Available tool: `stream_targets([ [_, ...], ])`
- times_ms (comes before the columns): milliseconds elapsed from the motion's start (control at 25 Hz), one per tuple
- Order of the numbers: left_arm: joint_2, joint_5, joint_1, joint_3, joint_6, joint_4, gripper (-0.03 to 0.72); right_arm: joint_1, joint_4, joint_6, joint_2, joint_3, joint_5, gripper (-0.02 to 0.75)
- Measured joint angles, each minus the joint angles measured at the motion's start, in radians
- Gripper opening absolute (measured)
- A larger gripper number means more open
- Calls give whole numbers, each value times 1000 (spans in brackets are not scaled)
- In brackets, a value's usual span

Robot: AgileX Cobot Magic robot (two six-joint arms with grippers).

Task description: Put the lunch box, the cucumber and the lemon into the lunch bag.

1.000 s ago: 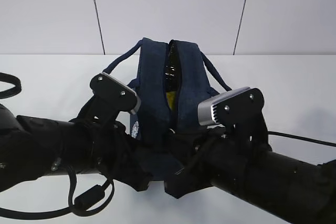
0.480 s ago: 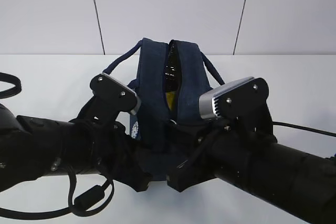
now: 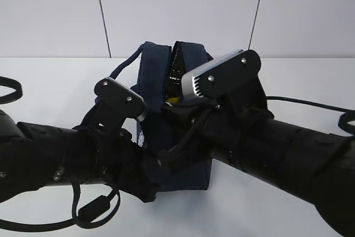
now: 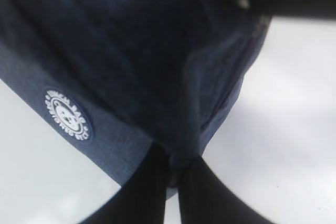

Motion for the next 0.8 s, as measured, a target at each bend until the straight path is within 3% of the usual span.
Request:
stream_targets([
  [320, 0, 0, 0, 0, -1, 0, 12, -3, 114, -175, 0, -35, 10, -13],
  [800, 0, -16, 0, -10, -2, 0, 11, -148, 139, -207, 22, -166, 135, -13],
])
